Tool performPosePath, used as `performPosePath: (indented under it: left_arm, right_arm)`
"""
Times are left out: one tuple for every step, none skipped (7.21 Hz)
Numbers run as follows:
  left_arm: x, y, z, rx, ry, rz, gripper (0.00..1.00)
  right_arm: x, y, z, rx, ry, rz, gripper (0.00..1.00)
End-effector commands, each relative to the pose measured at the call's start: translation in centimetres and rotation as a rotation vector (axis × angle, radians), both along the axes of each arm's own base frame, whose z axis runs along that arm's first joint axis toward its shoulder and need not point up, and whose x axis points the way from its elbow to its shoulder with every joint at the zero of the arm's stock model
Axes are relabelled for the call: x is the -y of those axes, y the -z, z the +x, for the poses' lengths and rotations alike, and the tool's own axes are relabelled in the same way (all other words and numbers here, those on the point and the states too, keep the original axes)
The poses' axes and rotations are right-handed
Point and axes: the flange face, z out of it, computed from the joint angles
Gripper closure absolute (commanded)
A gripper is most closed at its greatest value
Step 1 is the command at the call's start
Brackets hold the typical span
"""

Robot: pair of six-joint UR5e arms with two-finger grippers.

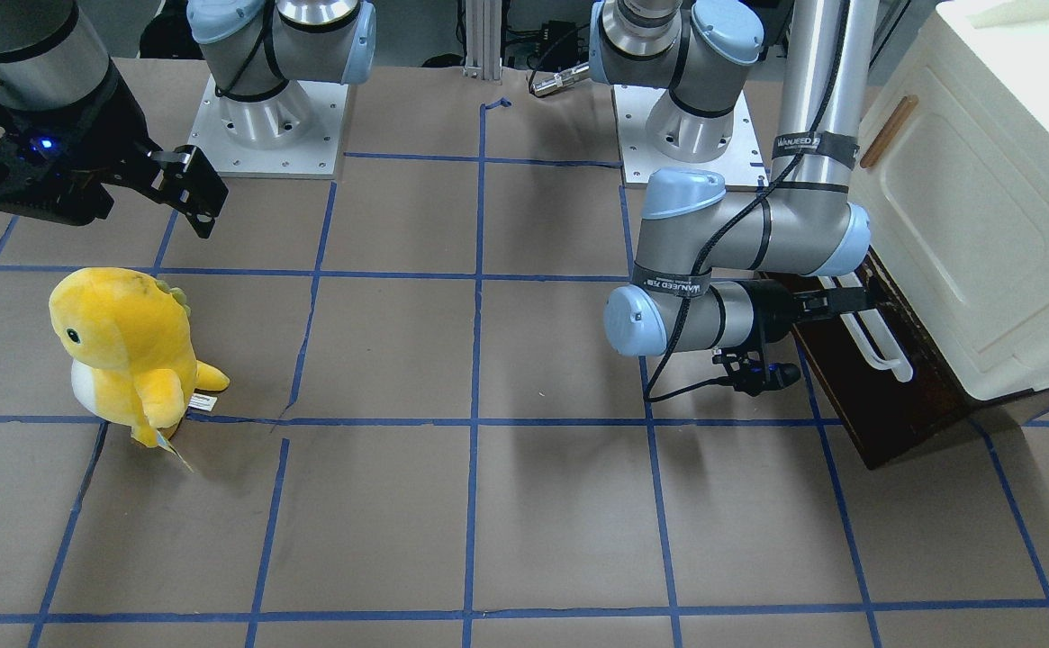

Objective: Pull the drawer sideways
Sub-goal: 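Close the left gripper around the white bar handle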

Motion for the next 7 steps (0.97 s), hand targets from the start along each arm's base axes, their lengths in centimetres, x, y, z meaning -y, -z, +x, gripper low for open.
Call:
performPosePath:
  left_arm:
    - [0.01, 0.17, 0.13, 0.003, -0.002, -0.001, 0.60]
    - [-0.08, 0.24, 0.13, 0.001, -0.004, 0.003, 0.84]
    - [-0.12, 0.29, 0.13, 0.002, -0.004, 0.001, 0.90]
    - [-0.22, 0.54, 0.14, 0.004, -0.006, 0.002, 0.92]
    - [-0.15, 0.48, 0.14, 0.005, -0.003, 0.001, 0.92]
    - [-0.05, 0.72, 0.15, 0.008, -0.001, 0.004, 0.92]
    - [0.11, 0.56, 0.07, 0.008, 0.002, 0.000, 0.92]
  right_arm:
    - [0.00, 0.00, 0.01, 0.000, 0.000, 0.000, 0.00]
    - [-0.02, 0.02, 0.01, 0.000, 0.000, 0.002, 0.00]
    - [0.00, 0.00, 0.01, 0.000, 0.000, 0.000, 0.00]
    - [0.00, 0.00, 0.01, 0.000, 0.000, 0.000, 0.00]
    - [0.00, 0.00, 0.01, 0.000, 0.000, 0.000, 0.00]
    - [0.00, 0.00, 0.01, 0.000, 0.000, 0.000, 0.00]
    - [0.00, 0.00, 0.01, 0.000, 0.000, 0.000, 0.00]
